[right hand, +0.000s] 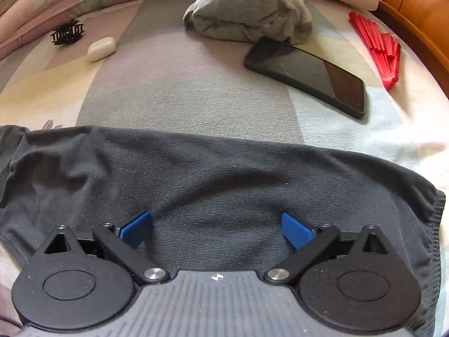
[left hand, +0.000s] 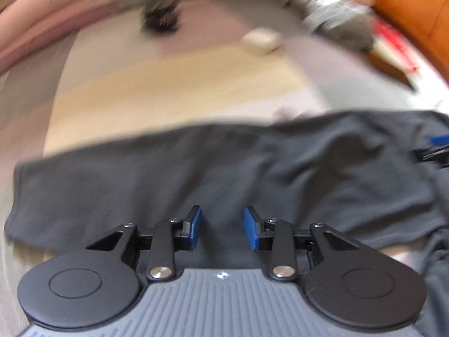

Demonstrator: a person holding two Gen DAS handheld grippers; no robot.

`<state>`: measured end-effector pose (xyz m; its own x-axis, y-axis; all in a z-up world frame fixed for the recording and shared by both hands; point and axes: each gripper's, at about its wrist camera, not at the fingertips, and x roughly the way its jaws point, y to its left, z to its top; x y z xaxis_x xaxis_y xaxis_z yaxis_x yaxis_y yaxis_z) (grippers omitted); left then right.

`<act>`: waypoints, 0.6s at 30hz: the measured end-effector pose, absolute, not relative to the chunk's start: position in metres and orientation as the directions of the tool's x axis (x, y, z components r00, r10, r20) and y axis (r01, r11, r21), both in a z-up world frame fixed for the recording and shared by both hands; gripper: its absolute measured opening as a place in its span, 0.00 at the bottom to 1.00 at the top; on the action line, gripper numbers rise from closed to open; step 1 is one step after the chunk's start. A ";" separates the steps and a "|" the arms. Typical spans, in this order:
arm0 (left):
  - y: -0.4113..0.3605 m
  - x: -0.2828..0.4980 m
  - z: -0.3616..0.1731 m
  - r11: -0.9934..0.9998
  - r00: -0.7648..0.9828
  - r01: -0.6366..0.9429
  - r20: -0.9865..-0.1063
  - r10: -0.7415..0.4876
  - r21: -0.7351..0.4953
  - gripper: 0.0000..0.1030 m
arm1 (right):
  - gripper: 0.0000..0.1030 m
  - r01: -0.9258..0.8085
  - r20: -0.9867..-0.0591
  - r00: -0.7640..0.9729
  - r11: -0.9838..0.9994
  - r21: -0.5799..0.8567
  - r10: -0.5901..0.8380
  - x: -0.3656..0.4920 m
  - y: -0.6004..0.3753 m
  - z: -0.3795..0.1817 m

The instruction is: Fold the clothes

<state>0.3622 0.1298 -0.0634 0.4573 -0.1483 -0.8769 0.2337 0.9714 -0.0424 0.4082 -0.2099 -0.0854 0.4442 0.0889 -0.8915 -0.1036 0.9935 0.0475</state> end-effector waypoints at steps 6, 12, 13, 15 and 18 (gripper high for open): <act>0.141 0.349 -0.064 0.991 0.433 0.134 -0.900 -0.054 0.005 0.32 | 1.00 -0.127 -0.895 0.410 0.983 0.133 0.174 0.410 -0.225 -0.072; 0.105 0.313 -0.050 0.991 0.418 0.136 -0.905 -0.074 -0.017 0.35 | 0.99 -0.147 -0.883 0.383 0.961 0.233 0.272 0.396 -0.250 -0.046; 0.096 0.307 -0.049 0.989 0.420 0.148 -0.903 -0.087 -0.026 0.35 | 0.99 -0.146 -0.880 0.381 0.958 0.245 0.283 0.387 -0.258 -0.041; 0.079 0.297 -0.049 0.984 0.423 0.171 -0.899 -0.114 -0.044 0.35 | 0.99 -0.143 -0.876 0.377 0.953 0.268 0.302 0.370 -0.274 -0.029; 0.061 0.289 -0.054 0.977 0.438 0.204 -0.887 -0.144 -0.058 0.35 | 0.99 -0.143 -0.873 0.378 0.951 0.273 0.307 0.338 -0.295 -0.019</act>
